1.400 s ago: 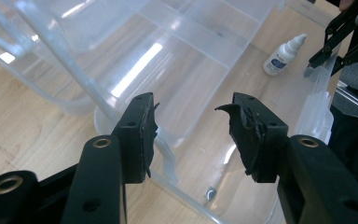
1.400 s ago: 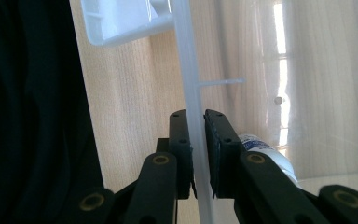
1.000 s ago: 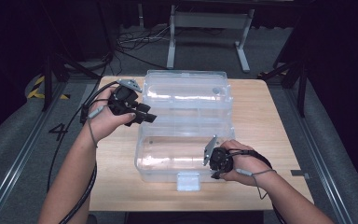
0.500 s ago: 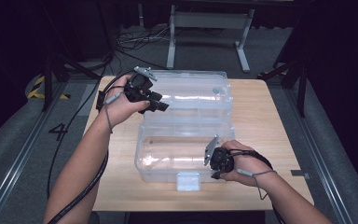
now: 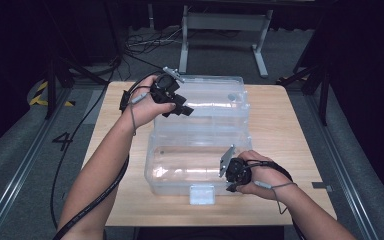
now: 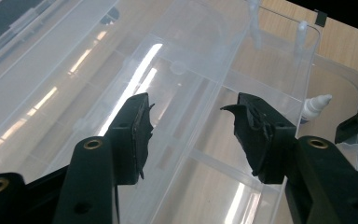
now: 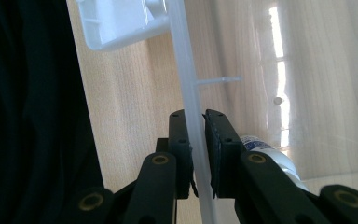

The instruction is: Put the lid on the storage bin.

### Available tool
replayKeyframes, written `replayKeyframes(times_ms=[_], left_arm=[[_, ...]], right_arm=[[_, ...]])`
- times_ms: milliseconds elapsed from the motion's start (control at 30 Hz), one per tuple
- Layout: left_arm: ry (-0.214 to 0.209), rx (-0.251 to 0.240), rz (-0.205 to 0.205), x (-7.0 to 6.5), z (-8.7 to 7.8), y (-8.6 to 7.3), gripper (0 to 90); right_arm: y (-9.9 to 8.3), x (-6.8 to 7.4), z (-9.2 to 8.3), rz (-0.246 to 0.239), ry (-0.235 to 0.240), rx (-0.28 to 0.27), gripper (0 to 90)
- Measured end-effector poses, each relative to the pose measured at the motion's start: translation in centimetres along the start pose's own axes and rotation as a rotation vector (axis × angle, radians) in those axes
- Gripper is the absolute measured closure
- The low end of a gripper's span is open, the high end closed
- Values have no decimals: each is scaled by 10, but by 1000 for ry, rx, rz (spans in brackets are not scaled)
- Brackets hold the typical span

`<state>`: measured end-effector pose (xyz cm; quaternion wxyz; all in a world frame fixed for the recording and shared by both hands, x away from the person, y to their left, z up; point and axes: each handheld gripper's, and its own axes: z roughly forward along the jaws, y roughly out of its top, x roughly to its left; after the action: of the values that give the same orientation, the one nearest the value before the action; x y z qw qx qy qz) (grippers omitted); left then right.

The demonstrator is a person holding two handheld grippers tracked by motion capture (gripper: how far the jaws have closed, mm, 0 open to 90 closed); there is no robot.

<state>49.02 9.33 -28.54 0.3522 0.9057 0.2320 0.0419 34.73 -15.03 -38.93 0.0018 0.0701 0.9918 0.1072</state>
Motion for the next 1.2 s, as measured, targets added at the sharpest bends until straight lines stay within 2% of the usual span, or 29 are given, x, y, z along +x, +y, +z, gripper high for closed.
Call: replayKeyframes(times_ms=[400,533,733,767,800,867,1200], left_arm=[[-1,56,11,1,23,9,481],[-41,44,29,-2,27,11,557],[-47,45,43,-6,30,14,646],[-60,53,46,-7,30,14,721],[-62,57,50,-8,30,14,751],[-42,64,66,-11,30,15,779],[-49,77,80,-15,29,16,824]], right_arm=[[-1,0,0,-8,-1,-10,821],[-1,0,0,0,0,-12,821],[-1,0,0,-5,-1,-15,820],[-2,0,0,7,3,-15,820],[-2,0,0,8,3,-15,820],[-2,0,0,8,4,-15,819],[-1,0,1,5,3,-16,820]])
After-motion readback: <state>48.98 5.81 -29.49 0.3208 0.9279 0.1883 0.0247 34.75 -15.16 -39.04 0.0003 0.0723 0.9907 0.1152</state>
